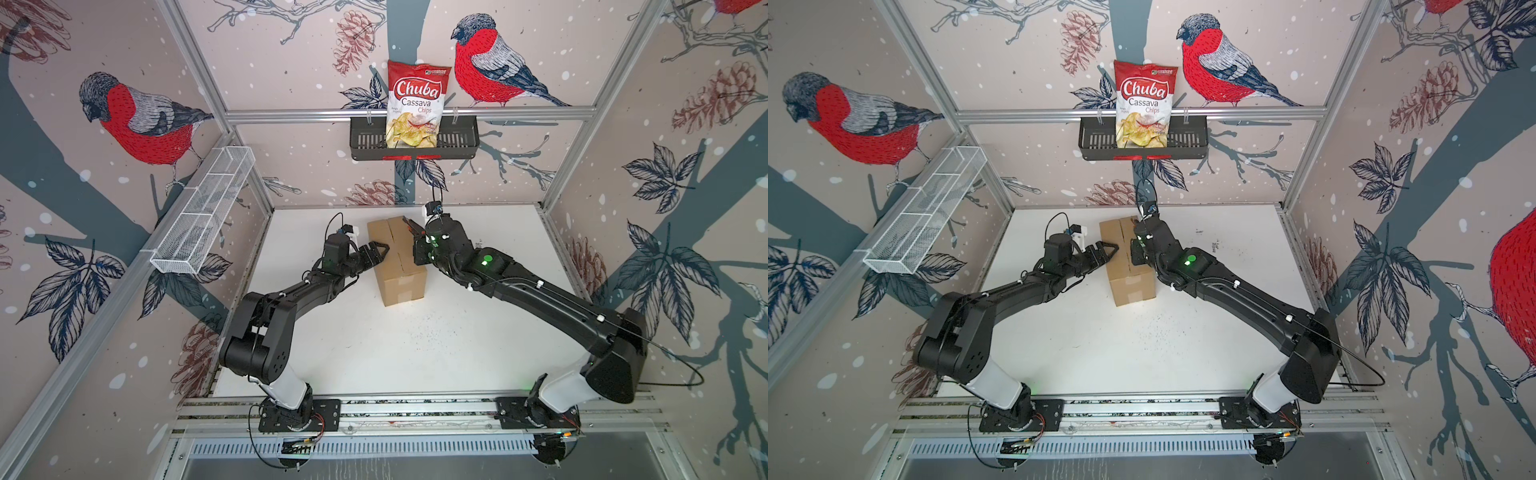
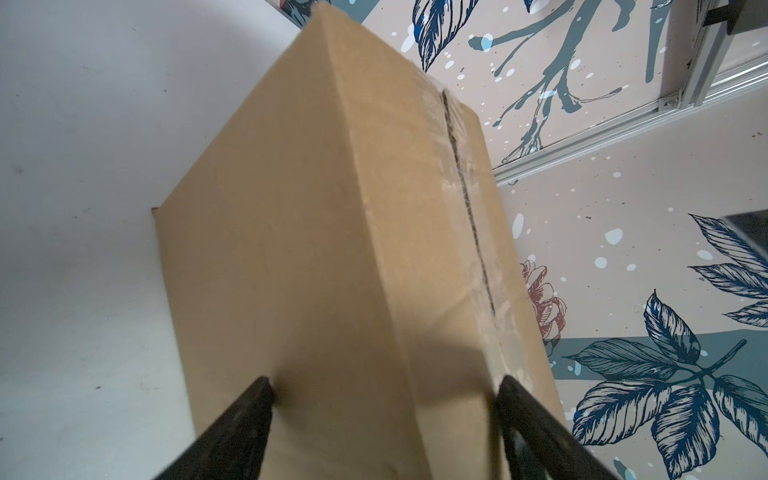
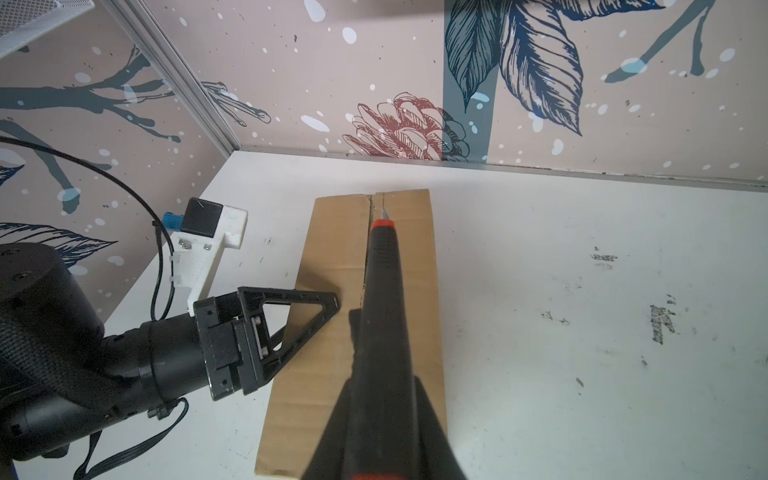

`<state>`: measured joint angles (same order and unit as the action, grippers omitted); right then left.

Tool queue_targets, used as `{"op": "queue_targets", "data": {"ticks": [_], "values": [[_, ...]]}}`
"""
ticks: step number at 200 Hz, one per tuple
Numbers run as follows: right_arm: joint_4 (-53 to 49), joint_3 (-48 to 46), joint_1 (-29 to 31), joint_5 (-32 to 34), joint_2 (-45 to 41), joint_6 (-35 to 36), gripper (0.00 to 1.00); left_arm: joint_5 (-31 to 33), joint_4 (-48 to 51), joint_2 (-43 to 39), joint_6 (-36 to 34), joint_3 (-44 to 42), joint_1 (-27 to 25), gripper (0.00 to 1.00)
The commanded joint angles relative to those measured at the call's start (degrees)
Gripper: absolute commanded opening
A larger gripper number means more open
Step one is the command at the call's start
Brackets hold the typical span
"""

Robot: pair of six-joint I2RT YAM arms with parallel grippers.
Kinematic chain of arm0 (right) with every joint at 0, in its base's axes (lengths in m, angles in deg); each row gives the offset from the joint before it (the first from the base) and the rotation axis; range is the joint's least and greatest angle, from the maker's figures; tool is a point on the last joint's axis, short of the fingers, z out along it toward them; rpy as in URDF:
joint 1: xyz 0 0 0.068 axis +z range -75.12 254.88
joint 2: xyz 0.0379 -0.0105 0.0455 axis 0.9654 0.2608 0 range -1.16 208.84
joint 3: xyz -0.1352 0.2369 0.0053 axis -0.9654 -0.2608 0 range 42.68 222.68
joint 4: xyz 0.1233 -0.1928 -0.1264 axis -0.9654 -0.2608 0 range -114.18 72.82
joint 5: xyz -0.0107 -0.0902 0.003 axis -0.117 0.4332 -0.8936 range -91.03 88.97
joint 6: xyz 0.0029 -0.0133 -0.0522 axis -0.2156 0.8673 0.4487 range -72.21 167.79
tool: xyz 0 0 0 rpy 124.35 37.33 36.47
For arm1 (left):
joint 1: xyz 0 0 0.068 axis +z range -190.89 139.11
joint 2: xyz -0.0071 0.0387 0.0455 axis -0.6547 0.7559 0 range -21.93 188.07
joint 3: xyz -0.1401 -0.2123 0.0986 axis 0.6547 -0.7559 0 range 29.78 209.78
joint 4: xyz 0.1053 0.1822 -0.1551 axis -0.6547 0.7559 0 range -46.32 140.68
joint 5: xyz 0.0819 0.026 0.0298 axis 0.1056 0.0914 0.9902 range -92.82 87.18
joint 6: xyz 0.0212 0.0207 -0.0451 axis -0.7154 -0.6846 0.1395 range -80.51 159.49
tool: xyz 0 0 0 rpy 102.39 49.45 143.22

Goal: Unpack the express box
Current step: 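Clamp the box with the left gripper while the right brings the blade to the seam, then insert the knife blade into the top seam tape with the right gripper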

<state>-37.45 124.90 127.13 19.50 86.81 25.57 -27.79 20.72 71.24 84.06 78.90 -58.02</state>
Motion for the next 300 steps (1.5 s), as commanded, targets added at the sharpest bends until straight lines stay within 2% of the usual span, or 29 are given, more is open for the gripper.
{"op": "queue_targets", "data": {"ticks": [1, 102, 201, 300], "values": [[-0.5, 1.3, 0.51, -0.15, 1.05, 1.53, 0.0, 2.14, 1.89, 0.7, -1.26, 0.01, -0.41, 0.82], [-5.96, 10.82, 0.67, -0.41, 11.23, 4.13, 0.0, 3.53, 1.03, 0.37, -0.18, -1.91, -0.88, 0.8], [-10.76, 20.35, 0.63, 3.56, 20.05, 6.84, 0.0, 3.04, -0.41, 0.21, 0.51, -2.89, -0.87, 0.8], [-10.14, 22.55, 0.56, 5.59, 23.04, 8.16, 0.0, 2.83, -1.27, 0.13, 1.04, -3.42, -0.88, 0.79]]}}
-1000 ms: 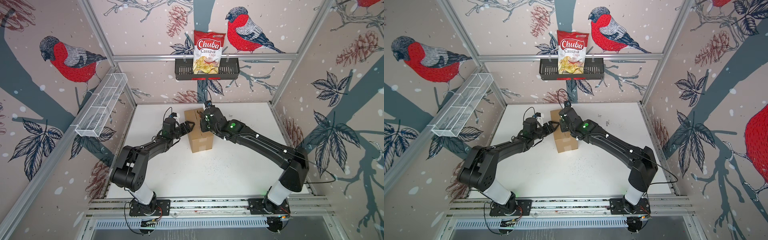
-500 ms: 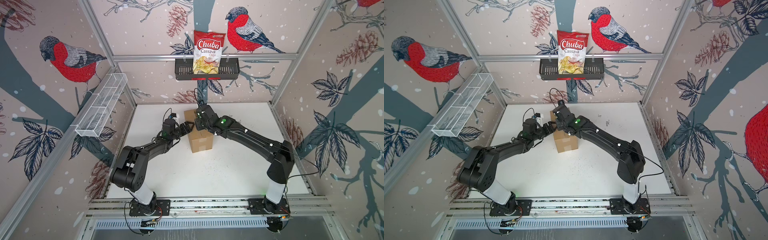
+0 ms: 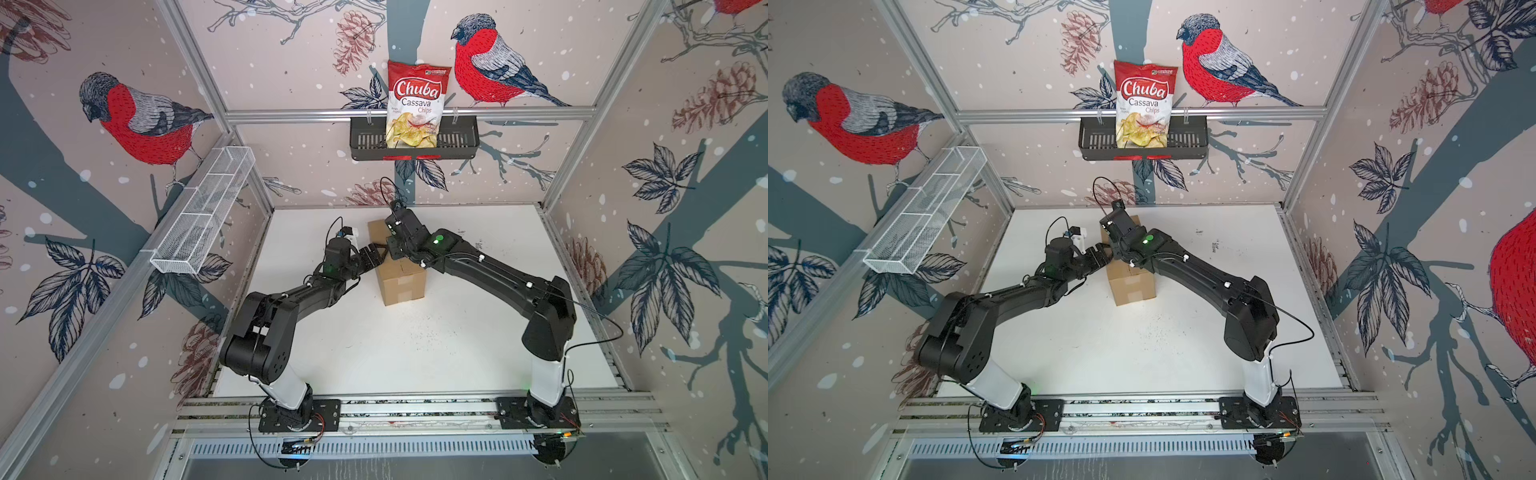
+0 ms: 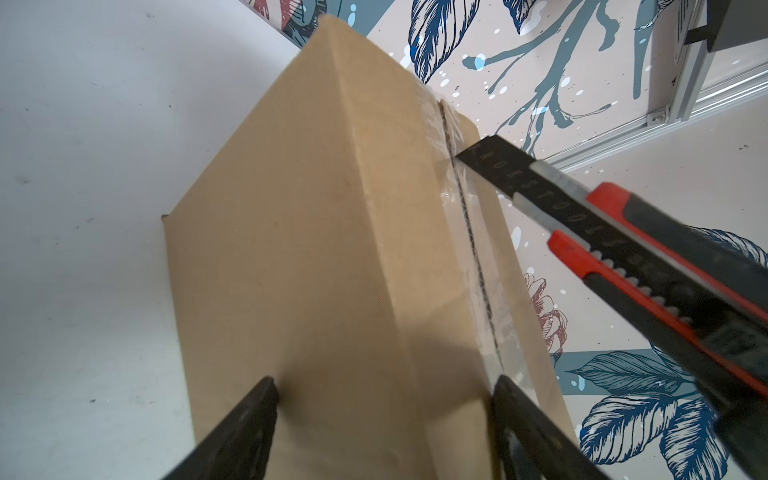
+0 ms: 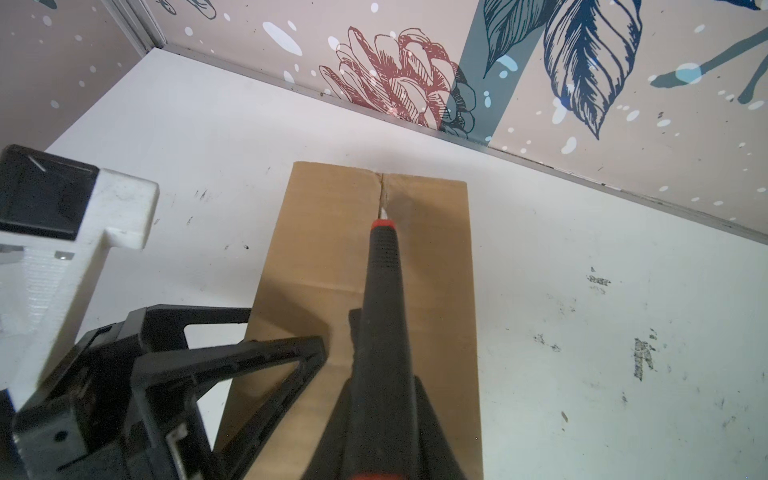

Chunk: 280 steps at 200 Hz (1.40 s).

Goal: Unpack the express box
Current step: 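Insert the knife blade into the top seam tape with the right gripper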

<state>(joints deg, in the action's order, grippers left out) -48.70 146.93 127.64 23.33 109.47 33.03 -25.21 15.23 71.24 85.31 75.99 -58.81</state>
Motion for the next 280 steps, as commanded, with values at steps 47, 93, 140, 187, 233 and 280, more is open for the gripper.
{"op": "queue_targets", "data": {"ticks": [47, 93, 140, 187, 233, 280], "values": [[1.21, 0.78, -0.2, 1.28, 0.77, 0.83, 0.0, 0.22, 3.77, 0.32, 0.13, -0.62, -0.09, 0.78], [0.26, 0.61, -0.09, 0.81, 0.58, 0.59, 0.0, 0.11, 3.38, 0.4, 0.46, -0.6, -0.11, 0.78], [-0.31, -0.66, 0.29, 0.77, -0.15, 0.15, 0.0, 0.64, 3.13, 0.28, 0.69, -0.51, -0.12, 0.78], [-1.06, -2.46, 0.98, 1.31, -1.62, -0.88, 0.0, 1.18, 3.09, 0.34, 1.03, -0.43, -0.19, 0.78], [-1.86, -4.38, 2.0, 2.18, -3.42, -2.31, 0.0, 1.47, 2.85, 0.45, 1.37, -0.51, -0.15, 0.78], [-2.49, -6.8, 2.8, 2.99, -5.65, -3.61, 0.0, 1.83, 2.78, 0.29, 1.46, -0.69, -0.27, 0.78]]}}
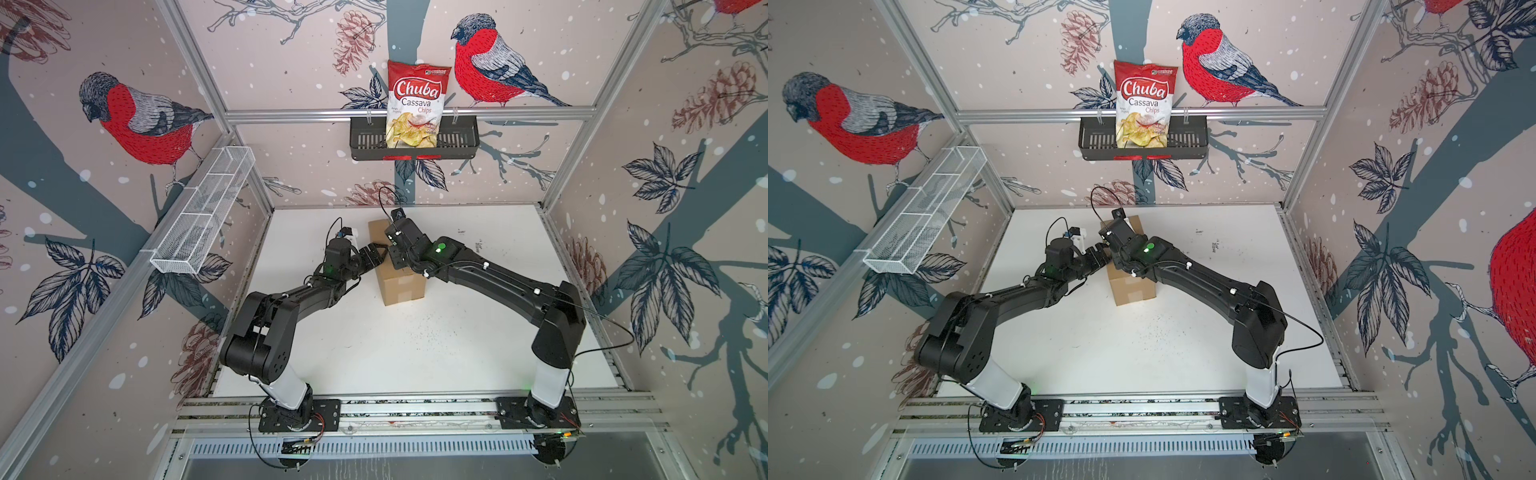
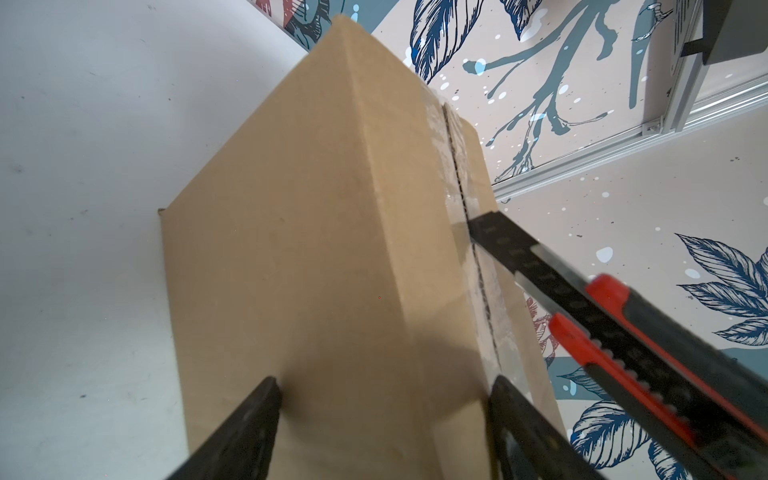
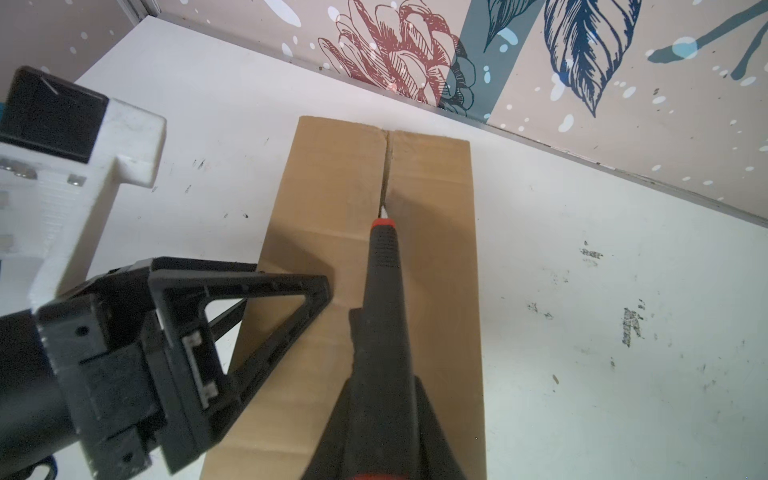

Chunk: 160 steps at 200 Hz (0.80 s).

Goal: Unpack the express box
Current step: 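Insert the knife blade into the top seam tape with the right gripper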

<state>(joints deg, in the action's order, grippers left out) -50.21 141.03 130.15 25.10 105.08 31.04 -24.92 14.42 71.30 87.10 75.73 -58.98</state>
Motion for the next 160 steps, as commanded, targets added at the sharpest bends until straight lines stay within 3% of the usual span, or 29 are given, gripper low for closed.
{"op": "queue_targets", "data": {"ticks": [1, 160], "values": [[-1.02, -0.98, 0.33, 1.21, -1.28, -1.62, 0.0, 1.55, 3.59, 0.26, -0.29, -0.43, -0.14, 0.78], [-2.46, -4.92, 2.47, 0.6, -4.15, -5.02, 0.0, 2.92, 2.72, 0.47, 0.6, -0.78, -0.43, 0.77]]}}
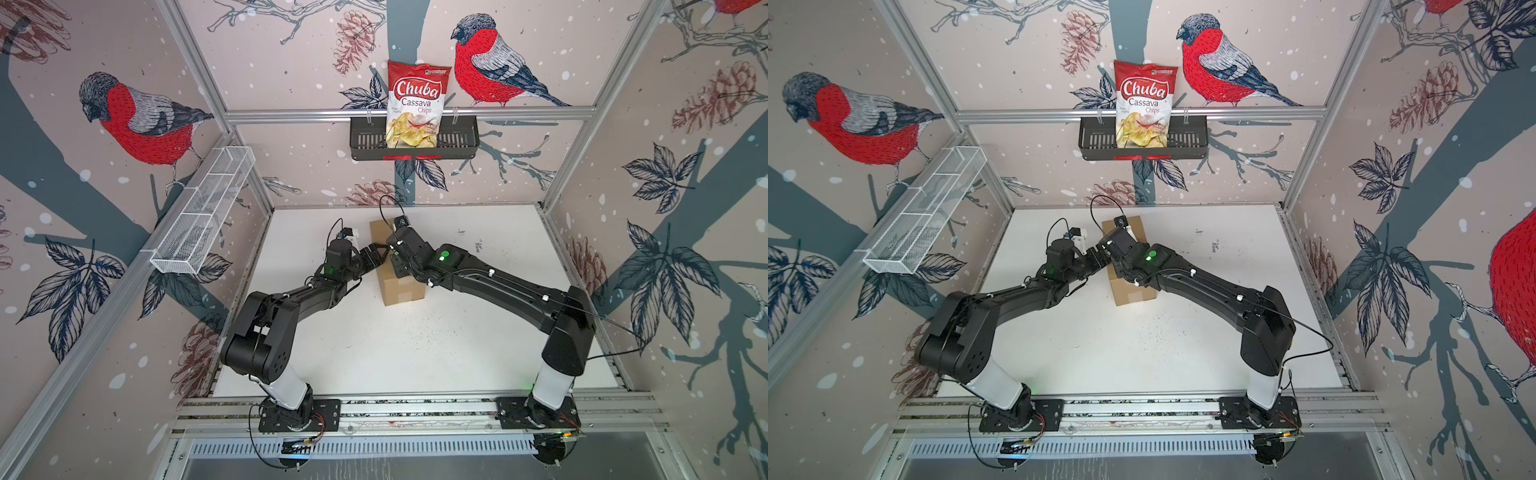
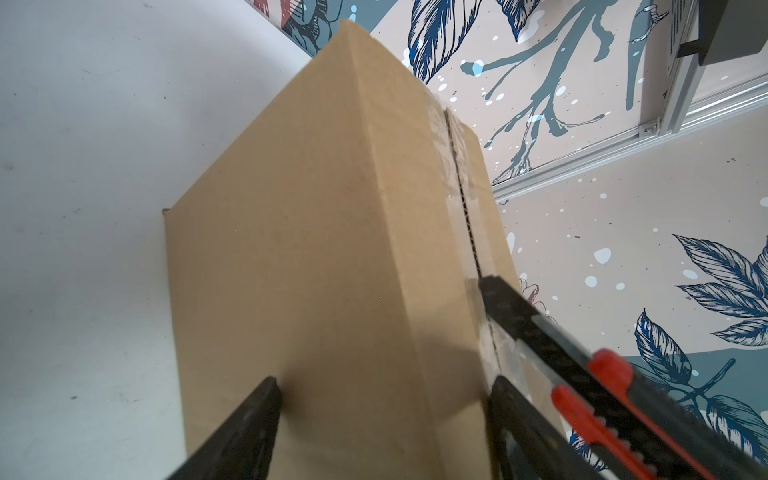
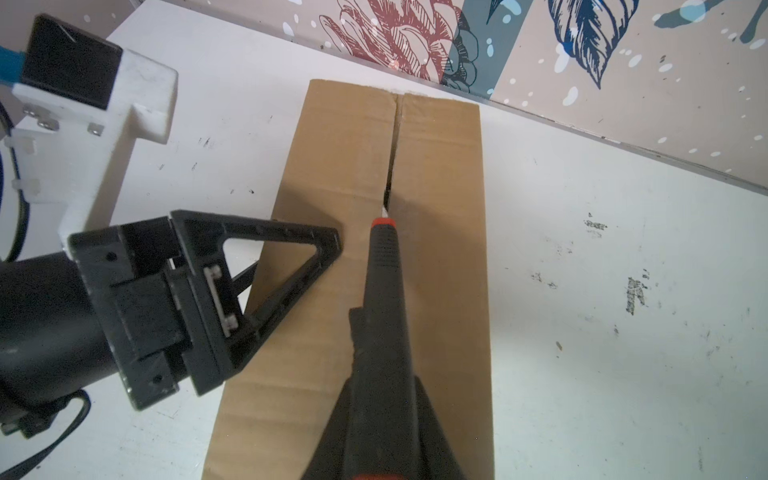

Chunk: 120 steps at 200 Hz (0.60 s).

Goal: Unpack the express box
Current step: 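Insert the knife blade into the top seam tape with the right gripper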

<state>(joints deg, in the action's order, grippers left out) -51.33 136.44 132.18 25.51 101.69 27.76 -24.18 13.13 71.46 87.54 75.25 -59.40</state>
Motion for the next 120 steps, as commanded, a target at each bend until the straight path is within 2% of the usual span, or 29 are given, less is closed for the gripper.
{"op": "queue_targets", "data": {"ticks": [1, 120], "values": [[-1.39, -0.37, 0.44, 0.23, -0.78, -1.75, 0.0, 2.19, 4.0, 0.31, 0.18, -0.3, 0.01, 0.77], [-4.56, -3.08, 2.63, 0.77, -3.75, -4.99, 0.0, 3.38, 3.68, 0.68, 0.66, -0.3, -0.26, 0.77]]}}
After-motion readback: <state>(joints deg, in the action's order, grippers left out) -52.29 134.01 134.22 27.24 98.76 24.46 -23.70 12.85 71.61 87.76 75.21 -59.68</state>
